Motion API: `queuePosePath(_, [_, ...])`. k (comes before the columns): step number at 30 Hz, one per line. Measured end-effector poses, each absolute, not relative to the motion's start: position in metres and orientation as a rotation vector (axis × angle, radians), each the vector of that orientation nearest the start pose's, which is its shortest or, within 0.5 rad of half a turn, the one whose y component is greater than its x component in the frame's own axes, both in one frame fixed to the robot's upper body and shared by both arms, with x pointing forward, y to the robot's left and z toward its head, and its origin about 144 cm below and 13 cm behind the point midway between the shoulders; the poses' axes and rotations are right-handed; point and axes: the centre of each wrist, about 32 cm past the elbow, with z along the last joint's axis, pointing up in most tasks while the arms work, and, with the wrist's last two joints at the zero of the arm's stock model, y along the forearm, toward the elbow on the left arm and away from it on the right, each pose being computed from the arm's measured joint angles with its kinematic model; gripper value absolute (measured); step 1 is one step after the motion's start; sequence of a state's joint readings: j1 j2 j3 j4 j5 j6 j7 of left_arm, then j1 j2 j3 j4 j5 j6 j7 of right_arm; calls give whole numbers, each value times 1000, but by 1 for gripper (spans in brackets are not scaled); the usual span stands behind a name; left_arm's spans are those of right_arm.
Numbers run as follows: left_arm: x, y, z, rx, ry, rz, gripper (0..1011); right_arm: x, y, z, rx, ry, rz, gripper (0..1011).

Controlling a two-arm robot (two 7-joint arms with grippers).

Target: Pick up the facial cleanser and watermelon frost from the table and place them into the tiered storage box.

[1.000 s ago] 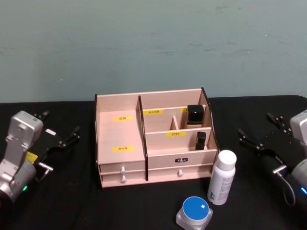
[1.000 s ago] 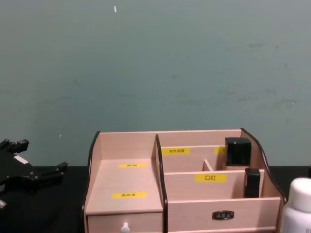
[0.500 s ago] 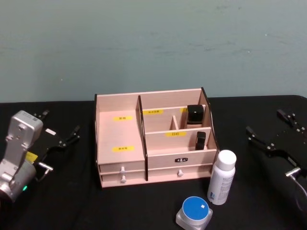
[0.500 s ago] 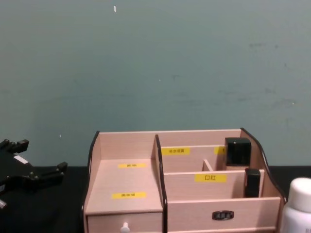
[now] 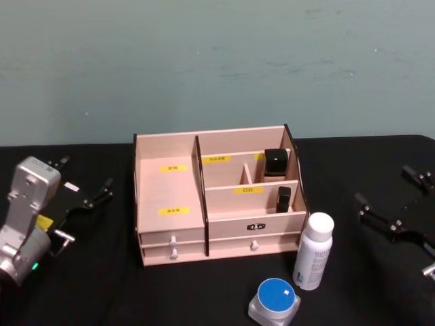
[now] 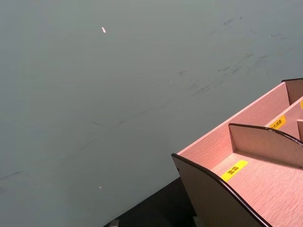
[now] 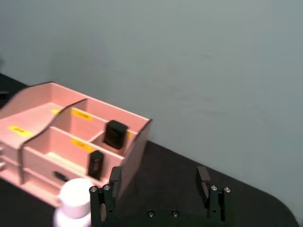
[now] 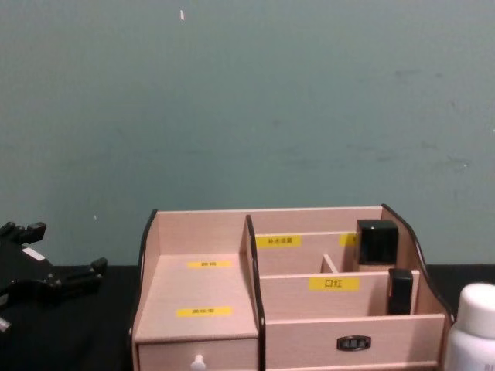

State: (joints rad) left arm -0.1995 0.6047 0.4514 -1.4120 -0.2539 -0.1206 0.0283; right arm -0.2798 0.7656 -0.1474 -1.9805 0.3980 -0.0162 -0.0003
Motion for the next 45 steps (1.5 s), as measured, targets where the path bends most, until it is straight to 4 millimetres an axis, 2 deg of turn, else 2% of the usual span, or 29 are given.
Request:
queuePosePath(11, [489,310,1140,304,-285,1248,1010,357,-295,1210,-189,-132,-1049,1002])
queuePosePath(19, [489,310,1140,304,-285,1248,1010,353,-291,1207,-175,-86,-1031,1002])
queuePosePath(34, [489,310,1140,305,-285,1248,1010,357,-295,1179,-173,28,-1010,1000])
queuePosePath(45, [489,310,1140,304,-285,1248,1010,366,-292,1168,-191,53,-980,1002])
